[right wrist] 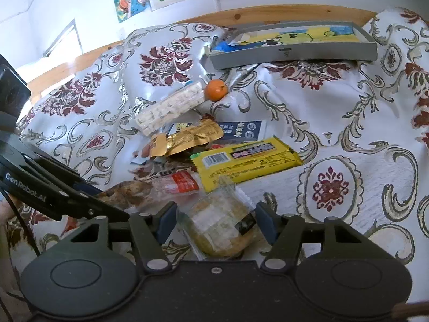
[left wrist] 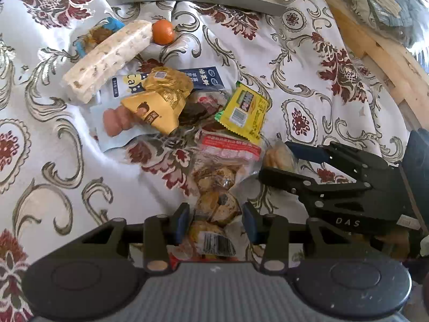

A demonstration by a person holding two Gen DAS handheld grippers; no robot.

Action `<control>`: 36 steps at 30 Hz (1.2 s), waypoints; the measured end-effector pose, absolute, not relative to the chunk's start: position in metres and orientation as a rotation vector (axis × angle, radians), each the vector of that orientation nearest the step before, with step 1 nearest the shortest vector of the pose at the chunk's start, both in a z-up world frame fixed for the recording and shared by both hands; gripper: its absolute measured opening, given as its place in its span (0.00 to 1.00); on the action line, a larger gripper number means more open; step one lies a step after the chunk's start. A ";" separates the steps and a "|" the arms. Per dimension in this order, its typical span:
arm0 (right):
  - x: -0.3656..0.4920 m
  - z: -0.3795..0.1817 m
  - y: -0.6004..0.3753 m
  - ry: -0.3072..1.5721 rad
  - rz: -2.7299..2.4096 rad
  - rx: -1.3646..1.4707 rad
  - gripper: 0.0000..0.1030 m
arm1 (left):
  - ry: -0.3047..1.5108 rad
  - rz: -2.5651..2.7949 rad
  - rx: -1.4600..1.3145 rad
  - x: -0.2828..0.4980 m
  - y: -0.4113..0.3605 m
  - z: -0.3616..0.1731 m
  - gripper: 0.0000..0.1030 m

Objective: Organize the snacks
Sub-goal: 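Lift the pastry bag with the right tool while the left tool grasps the clear nut-cookie bag, then carry the pastry bag into the grey tray with the right tool while the left tool follows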

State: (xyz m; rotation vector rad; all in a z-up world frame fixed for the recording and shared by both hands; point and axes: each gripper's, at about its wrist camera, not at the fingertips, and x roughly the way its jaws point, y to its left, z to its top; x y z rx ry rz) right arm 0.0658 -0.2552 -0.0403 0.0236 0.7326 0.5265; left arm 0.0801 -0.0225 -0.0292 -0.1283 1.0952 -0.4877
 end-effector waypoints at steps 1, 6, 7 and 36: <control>0.064 -0.040 -0.254 0.732 0.530 0.023 0.62 | 1.090 -0.484 -0.129 0.078 -0.022 -0.028 0.44; 0.058 -0.039 -0.248 0.722 0.527 -0.022 0.59 | 1.050 -0.459 -0.116 0.070 -0.023 -0.021 0.44; 0.057 -0.039 -0.247 0.722 0.527 -0.031 0.58 | 1.042 -0.454 -0.117 0.069 -0.023 -0.020 0.44; 0.089 0.012 -0.251 0.565 0.529 -0.033 0.57 | 0.711 -0.313 -0.164 0.106 -0.024 0.022 0.44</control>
